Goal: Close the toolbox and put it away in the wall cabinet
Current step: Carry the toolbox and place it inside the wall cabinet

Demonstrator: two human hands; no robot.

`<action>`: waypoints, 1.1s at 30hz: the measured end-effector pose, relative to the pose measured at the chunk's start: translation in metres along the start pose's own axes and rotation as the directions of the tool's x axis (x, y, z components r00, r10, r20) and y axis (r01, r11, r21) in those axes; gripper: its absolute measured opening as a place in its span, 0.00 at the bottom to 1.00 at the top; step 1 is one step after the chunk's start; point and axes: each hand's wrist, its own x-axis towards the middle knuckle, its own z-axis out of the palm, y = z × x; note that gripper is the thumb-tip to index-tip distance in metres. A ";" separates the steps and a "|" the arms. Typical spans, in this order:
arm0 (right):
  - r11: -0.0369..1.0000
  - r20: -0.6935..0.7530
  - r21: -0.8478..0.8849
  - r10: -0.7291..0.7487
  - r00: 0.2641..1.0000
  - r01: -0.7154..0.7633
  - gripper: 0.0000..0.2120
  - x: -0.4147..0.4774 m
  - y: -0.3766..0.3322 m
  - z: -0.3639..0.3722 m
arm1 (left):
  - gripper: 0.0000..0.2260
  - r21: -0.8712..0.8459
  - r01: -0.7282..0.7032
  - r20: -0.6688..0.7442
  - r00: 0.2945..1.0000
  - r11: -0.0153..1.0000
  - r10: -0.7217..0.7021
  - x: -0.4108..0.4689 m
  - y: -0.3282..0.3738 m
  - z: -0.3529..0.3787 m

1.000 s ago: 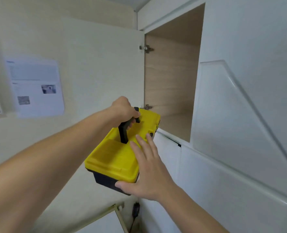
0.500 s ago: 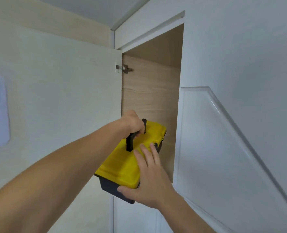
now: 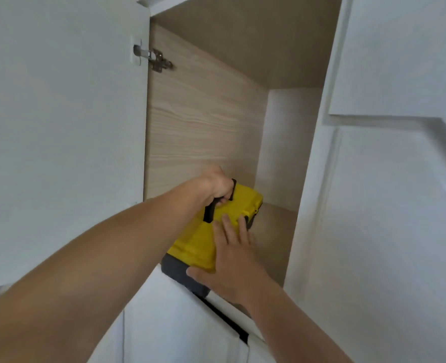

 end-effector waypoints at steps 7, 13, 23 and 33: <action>0.984 0.180 -0.113 0.159 0.971 -0.141 0.50 0.054 0.023 0.016 | 0.09 -0.010 -0.039 0.095 0.995 0.999 0.040 0.085 -0.017 0.034; 0.963 0.266 -0.163 0.251 0.931 -0.213 0.45 0.081 0.034 0.018 | 0.06 0.019 -0.109 0.203 0.974 0.994 0.103 0.117 -0.021 0.053; 0.940 0.298 -0.123 0.342 0.891 -0.320 0.38 0.094 0.050 0.023 | 0.12 0.217 -0.324 0.200 0.938 0.921 0.283 0.160 -0.060 0.051; 0.926 0.184 0.005 0.371 0.910 -0.378 0.38 0.094 0.051 0.042 | 0.17 0.246 -0.321 0.296 0.923 0.914 0.244 0.155 -0.108 0.038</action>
